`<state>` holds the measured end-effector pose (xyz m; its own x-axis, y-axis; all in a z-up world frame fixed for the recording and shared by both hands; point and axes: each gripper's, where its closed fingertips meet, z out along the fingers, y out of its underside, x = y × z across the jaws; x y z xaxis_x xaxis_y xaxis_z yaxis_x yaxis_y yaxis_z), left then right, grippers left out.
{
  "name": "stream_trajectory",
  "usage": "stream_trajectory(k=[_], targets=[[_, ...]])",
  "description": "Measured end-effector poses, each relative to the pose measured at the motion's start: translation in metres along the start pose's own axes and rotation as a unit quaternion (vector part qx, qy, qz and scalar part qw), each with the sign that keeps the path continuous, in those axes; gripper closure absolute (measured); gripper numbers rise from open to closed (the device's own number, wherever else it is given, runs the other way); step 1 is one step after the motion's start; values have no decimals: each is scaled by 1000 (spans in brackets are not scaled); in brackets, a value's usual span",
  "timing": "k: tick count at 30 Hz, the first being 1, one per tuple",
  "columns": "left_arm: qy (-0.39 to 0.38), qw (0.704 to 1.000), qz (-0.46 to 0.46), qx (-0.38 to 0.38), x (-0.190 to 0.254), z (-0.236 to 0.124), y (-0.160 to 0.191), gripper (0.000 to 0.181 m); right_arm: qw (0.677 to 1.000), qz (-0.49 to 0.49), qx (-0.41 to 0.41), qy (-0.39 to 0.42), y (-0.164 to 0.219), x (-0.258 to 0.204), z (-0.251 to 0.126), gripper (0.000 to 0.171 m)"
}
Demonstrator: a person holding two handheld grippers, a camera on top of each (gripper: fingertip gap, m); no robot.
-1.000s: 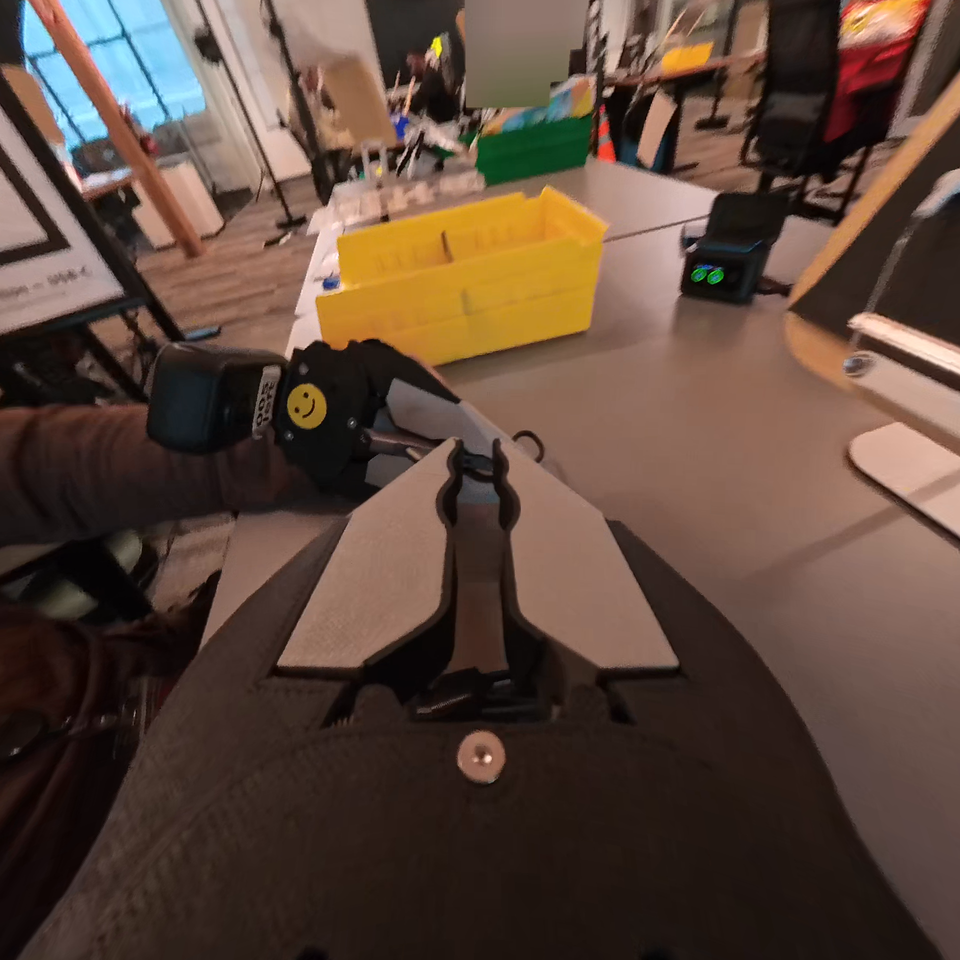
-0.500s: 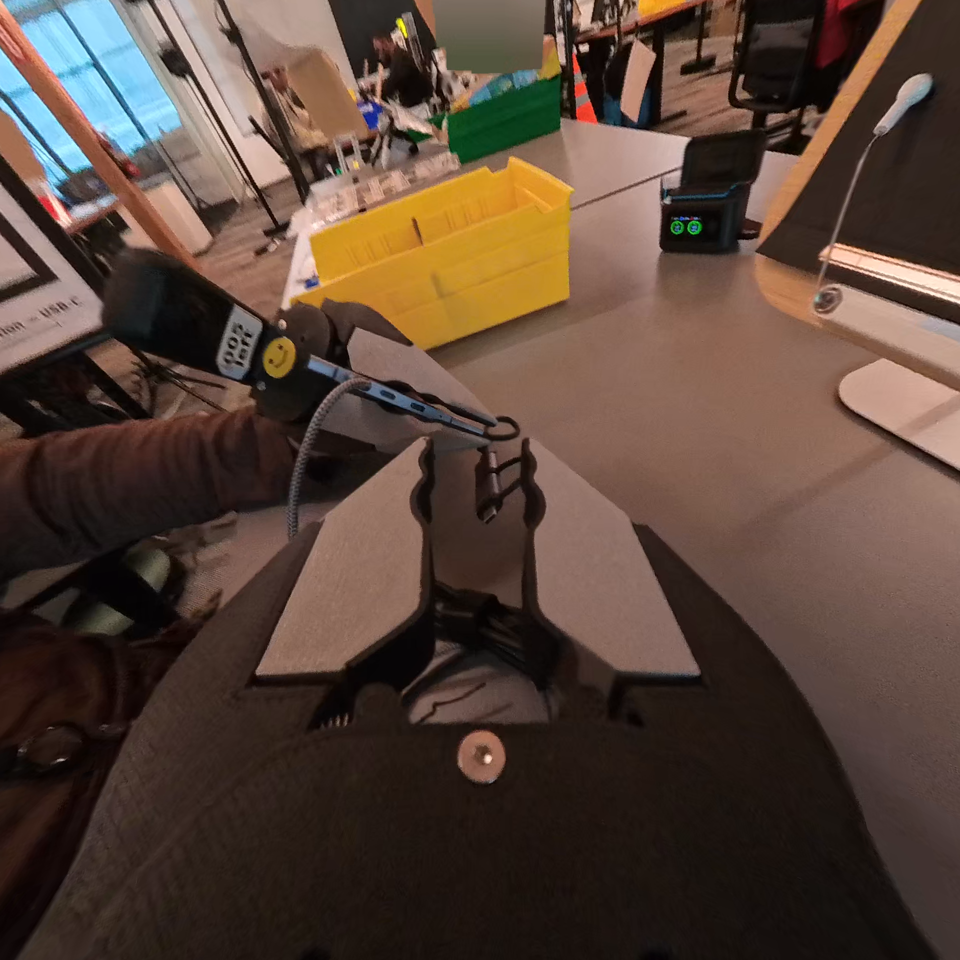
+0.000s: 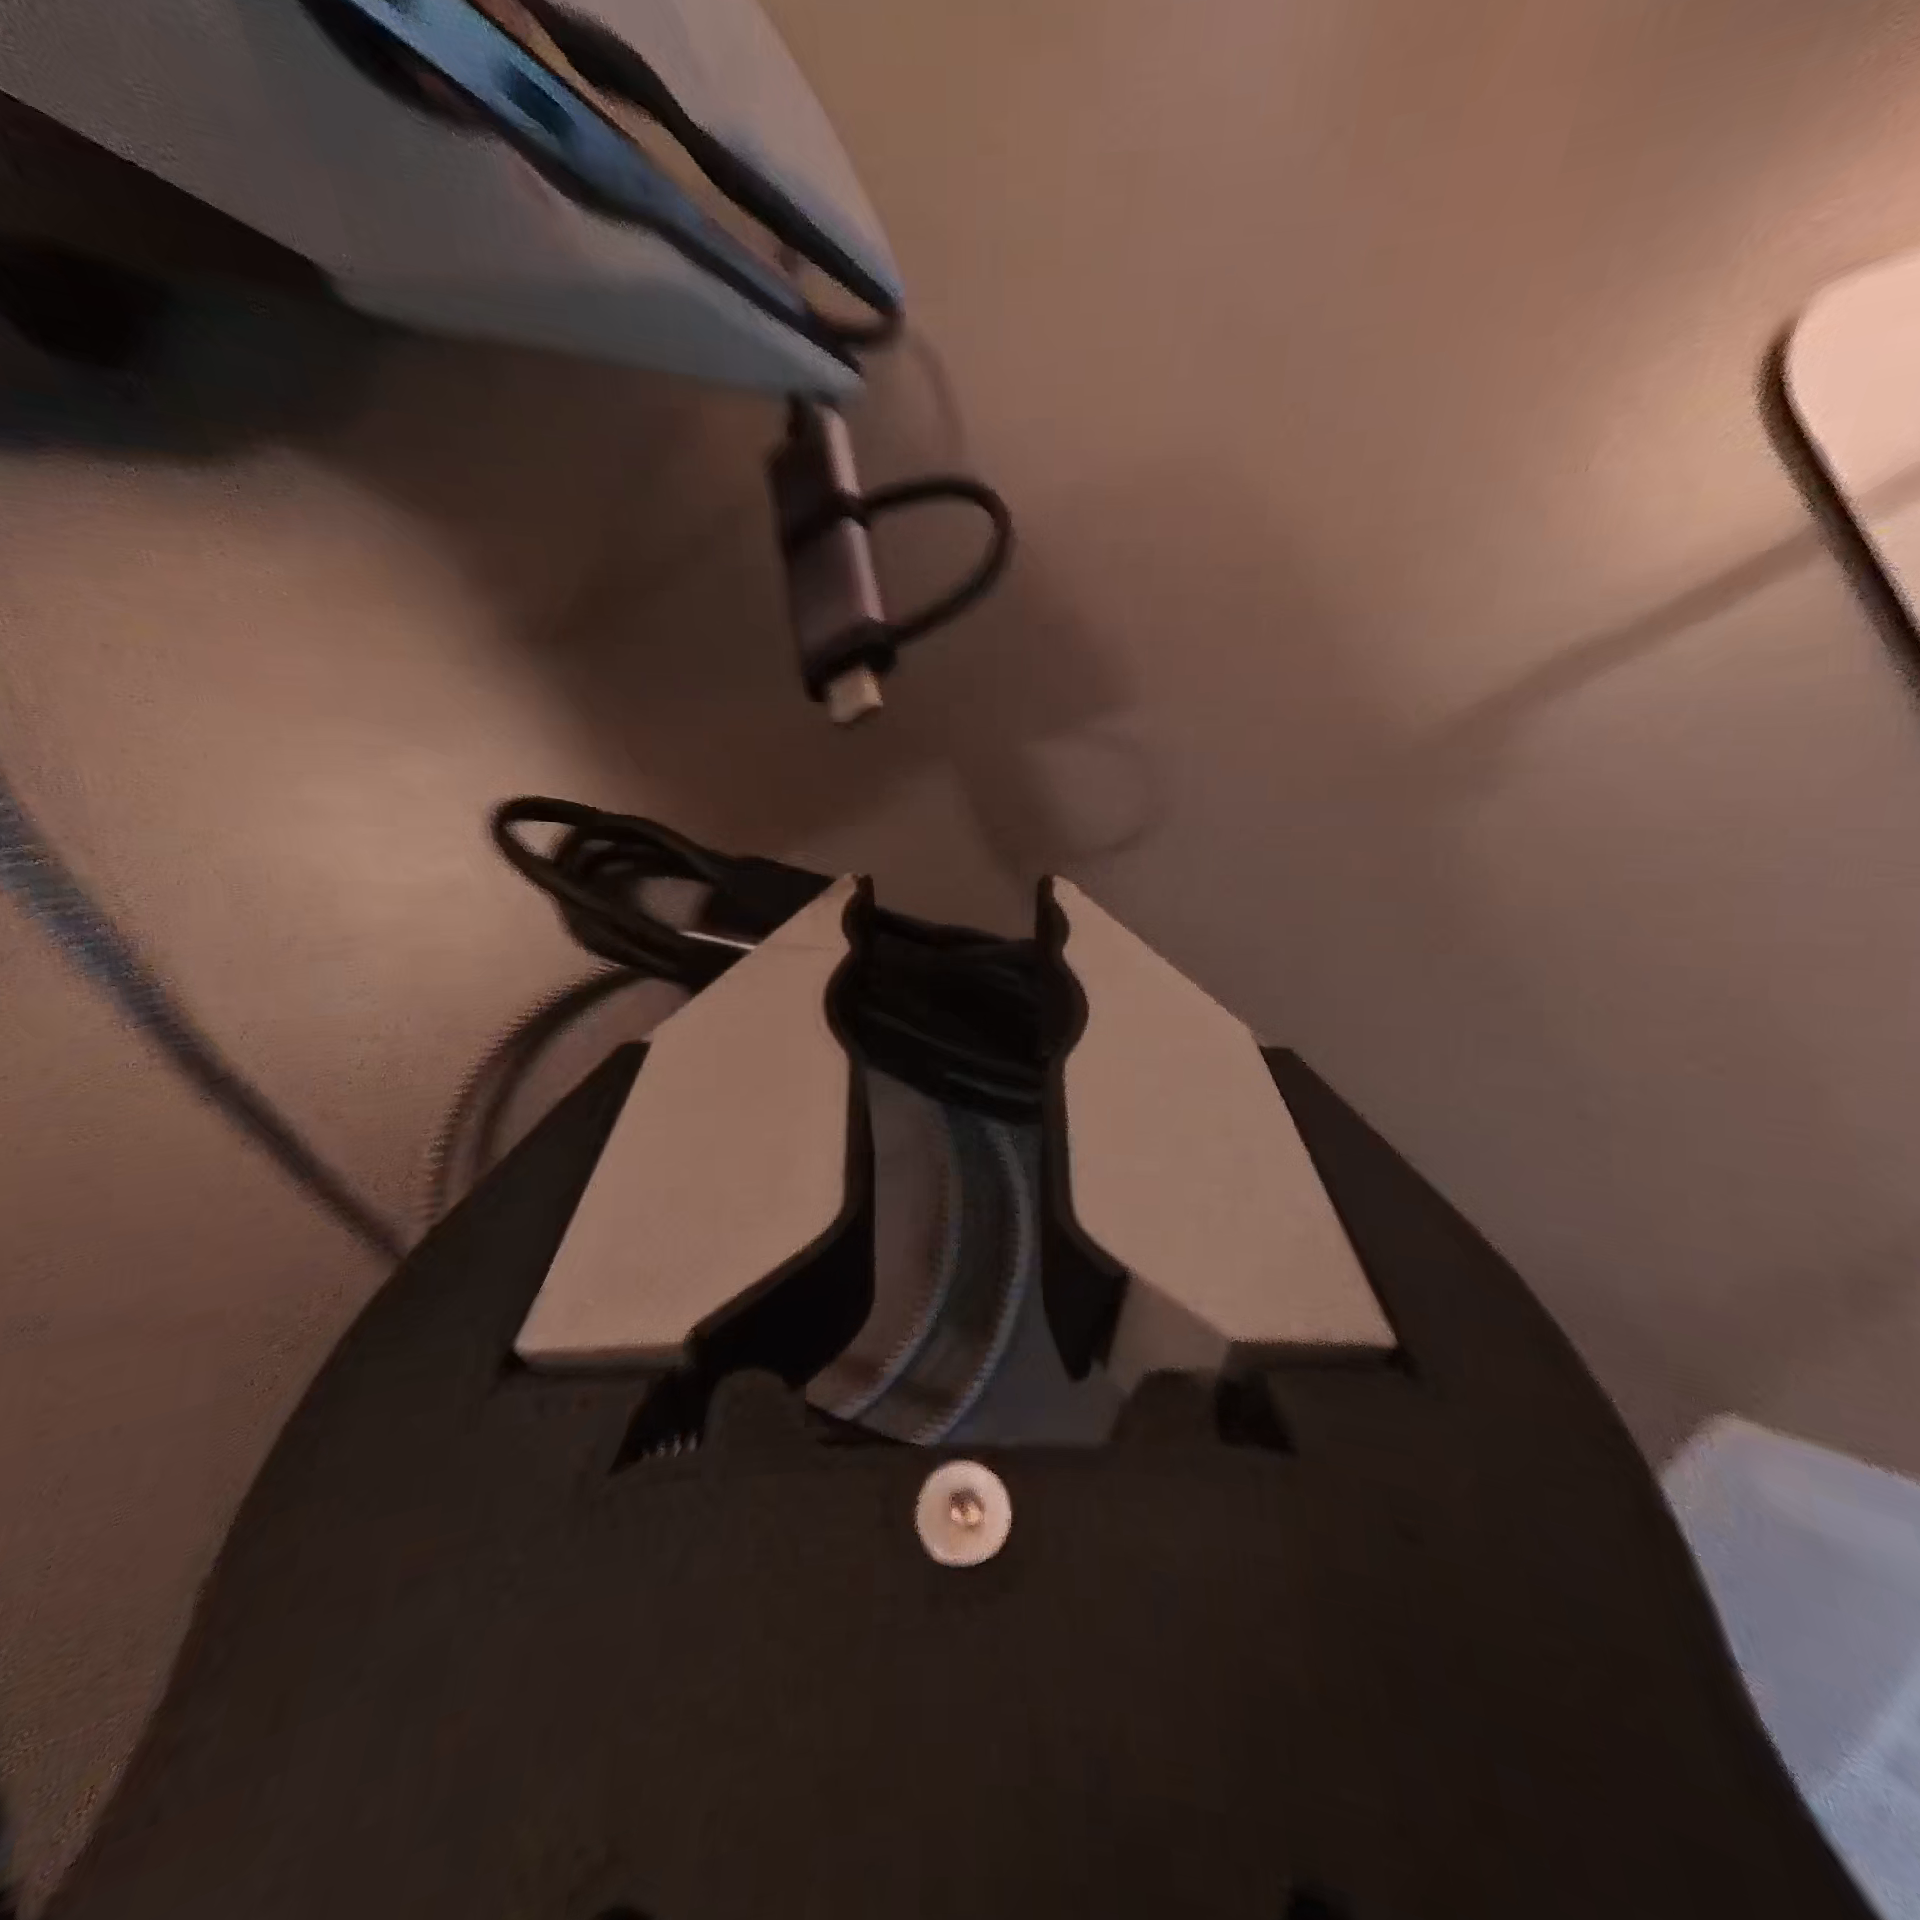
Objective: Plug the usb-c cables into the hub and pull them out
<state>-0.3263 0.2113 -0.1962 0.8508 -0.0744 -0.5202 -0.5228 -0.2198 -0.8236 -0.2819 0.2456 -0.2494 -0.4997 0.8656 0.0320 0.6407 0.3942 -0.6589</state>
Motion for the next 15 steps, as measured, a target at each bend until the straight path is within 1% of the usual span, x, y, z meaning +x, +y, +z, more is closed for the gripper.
stream_trajectory(k=[1,3,5,6,7,10,12,13,14,15], targets=[[2,1000,0,0,1,0,0,178,999,-6,-21,36,6,10,4,153],[4,1000,-1,1,1,0,0,178,991,-3,-48,123,15,34,4,163],[12,1000,-4,5,4,0,-1,178,978,18,-60,199,18,57,-4,165],[17,1000,-6,9,5,0,-2,178,974,26,-51,218,16,63,-9,162],[24,1000,-10,14,7,-1,-4,178,974,32,-33,220,11,64,-13,161],[41,999,-21,23,12,-2,-7,178,980,47,36,189,-8,57,-24,158],[47,998,-33,30,11,-3,-9,177,987,39,87,132,-24,40,-29,159],[53,997,-46,37,11,-4,-10,177,990,31,106,92,-30,27,-28,165],[58,996,-60,45,9,-6,-12,177,992,26,109,60,-32,17,-25,171],[62,994,-74,53,8,-7,-14,177,994,26,93,49,-28,12,-20,171]])
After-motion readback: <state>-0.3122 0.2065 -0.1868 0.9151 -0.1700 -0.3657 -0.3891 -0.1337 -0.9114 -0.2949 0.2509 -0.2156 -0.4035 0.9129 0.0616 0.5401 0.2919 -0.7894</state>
